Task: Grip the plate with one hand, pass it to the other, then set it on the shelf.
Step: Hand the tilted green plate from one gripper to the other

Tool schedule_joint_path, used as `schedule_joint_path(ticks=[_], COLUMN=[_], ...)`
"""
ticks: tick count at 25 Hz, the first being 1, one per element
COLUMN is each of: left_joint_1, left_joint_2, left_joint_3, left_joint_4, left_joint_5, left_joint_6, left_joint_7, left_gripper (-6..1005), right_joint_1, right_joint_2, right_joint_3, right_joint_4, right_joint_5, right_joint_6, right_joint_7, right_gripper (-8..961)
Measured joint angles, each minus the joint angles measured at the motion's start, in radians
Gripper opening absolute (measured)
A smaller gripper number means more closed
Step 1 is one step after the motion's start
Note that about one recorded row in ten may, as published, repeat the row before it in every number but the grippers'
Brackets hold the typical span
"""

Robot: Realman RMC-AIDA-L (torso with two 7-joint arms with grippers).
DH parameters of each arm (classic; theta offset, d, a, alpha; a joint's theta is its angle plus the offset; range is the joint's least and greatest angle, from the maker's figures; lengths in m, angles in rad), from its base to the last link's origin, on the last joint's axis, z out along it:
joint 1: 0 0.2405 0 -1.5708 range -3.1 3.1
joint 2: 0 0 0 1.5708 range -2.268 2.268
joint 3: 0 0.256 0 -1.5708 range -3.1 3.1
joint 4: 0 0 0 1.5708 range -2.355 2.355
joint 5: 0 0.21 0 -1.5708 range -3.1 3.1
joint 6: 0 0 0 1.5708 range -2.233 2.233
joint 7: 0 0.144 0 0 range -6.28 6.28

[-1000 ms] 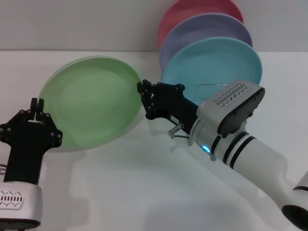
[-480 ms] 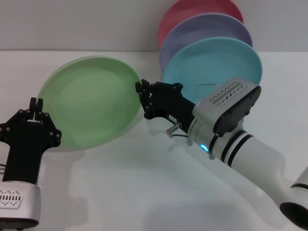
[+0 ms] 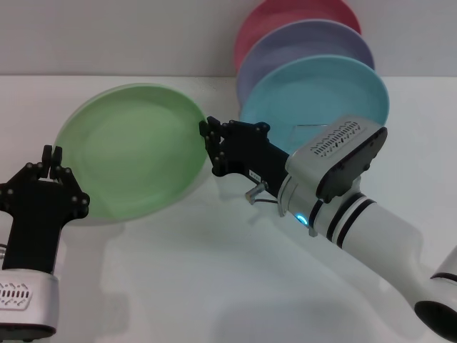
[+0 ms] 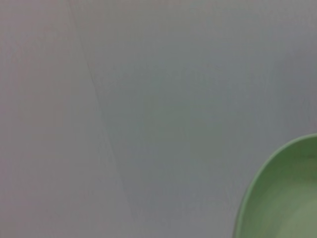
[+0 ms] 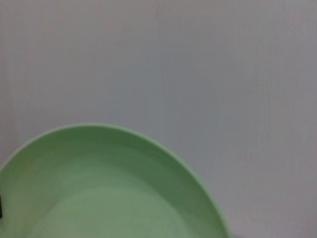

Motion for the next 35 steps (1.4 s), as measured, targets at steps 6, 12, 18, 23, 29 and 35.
schedule_joint_path(ticks=[6,12,18,23,29,35], left_joint_1=[0.0,-0.003,-0.01,-0.012,-0.012,-0.013], left_joint_2=[-0.001,-0.001,-0.001,0.0,-0.001,-0.001], left_joint_3=[0.003,0.007,0.008,0.008,0.008,0.005], left_joint_4=[0.004,0.008,0.009,0.01,0.01,0.009], left_joint_5=[0.0,0.0,0.0,0.0,0.0,0.0], left_joint_6=[0.0,0.0,-0.001,-0.006,-0.006,-0.007], left_joint_7=[0.0,-0.001,-0.001,-0.001,-0.002,-0.002], left_gripper=[102,103,104,106,107,108], right_joint_1=[0.0,0.0,0.0,-0.002,-0.003,-0.003], right_joint_2=[0.0,0.0,0.0,0.0,0.0,0.0], right_joint_3=[-0.001,-0.001,-0.007,-0.008,-0.005,-0.001], right_joint_4=[0.001,0.001,0.002,0.004,0.005,0.005], right_joint_5=[0.0,0.0,0.0,0.0,0.0,0.0], right_joint_6=[0.0,0.006,0.008,0.008,0.009,0.007], right_joint_7=[0.0,0.0,0.0,0.0,0.0,0.0], right_gripper=[79,79,79,79,79,60])
